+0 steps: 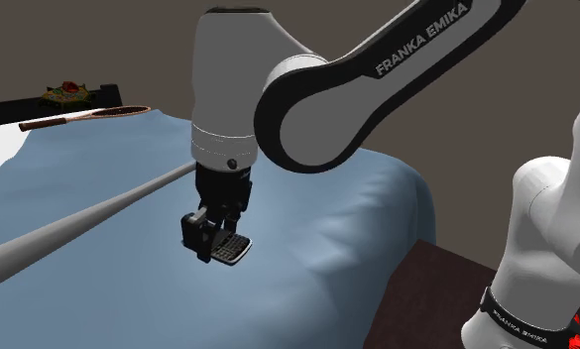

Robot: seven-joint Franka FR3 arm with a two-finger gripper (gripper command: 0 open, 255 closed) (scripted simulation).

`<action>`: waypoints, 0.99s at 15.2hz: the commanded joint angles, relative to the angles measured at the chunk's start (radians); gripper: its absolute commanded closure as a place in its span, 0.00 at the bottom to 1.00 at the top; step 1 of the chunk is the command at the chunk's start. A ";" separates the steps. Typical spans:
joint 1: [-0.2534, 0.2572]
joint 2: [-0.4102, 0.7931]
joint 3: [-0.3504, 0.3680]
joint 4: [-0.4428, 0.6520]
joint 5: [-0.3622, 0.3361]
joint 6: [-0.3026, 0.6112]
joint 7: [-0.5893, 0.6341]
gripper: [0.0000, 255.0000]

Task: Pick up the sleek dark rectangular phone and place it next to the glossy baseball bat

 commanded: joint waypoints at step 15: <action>-0.007 0.117 0.007 -0.074 -0.090 0.181 0.078 1.00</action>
